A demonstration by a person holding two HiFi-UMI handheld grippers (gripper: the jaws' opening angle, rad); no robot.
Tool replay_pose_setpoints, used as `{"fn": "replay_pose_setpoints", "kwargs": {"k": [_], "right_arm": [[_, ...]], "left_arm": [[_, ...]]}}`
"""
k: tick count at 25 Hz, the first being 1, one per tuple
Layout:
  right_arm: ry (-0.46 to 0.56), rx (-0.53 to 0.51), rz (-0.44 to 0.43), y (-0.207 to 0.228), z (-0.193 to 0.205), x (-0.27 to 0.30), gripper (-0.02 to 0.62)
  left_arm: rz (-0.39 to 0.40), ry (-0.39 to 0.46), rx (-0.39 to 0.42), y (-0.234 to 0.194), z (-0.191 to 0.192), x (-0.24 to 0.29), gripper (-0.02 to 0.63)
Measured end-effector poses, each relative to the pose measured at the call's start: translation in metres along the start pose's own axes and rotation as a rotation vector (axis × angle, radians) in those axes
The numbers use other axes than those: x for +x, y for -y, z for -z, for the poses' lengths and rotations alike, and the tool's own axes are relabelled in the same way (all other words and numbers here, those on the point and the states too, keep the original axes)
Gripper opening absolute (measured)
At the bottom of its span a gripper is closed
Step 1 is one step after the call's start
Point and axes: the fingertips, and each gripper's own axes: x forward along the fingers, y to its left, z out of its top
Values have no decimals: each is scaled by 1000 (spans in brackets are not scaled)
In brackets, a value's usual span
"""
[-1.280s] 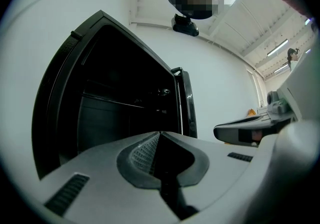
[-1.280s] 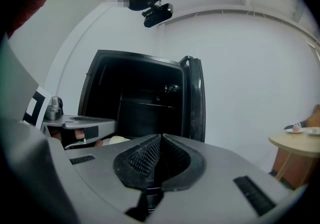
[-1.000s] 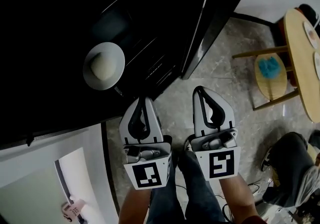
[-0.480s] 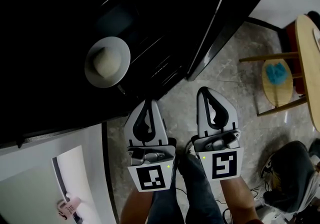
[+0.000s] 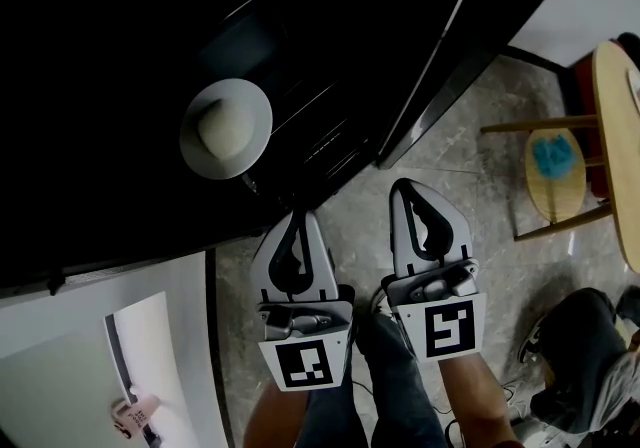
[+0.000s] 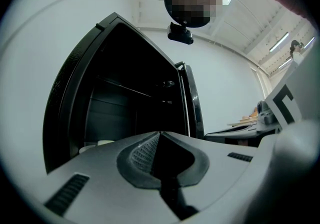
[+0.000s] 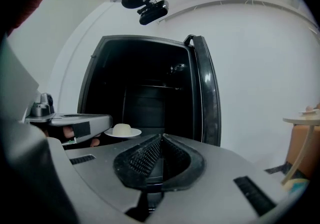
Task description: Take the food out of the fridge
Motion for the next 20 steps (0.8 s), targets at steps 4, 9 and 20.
{"fn": "replay_pose_setpoints", "kwargs": {"k": [4, 9, 20], "right_arm": [[-29, 22, -75, -14, 4, 10, 23], [-95, 84, -173, -33, 16, 24, 25], [-161, 287, -290, -74, 23, 56, 26]], "left_arm": [[-16, -3, -3, -8, -1, -8, 14], [-46, -9, -6, -22, -2, -18, 14], [-91, -9, -8, -45, -8, -36, 14]]}}
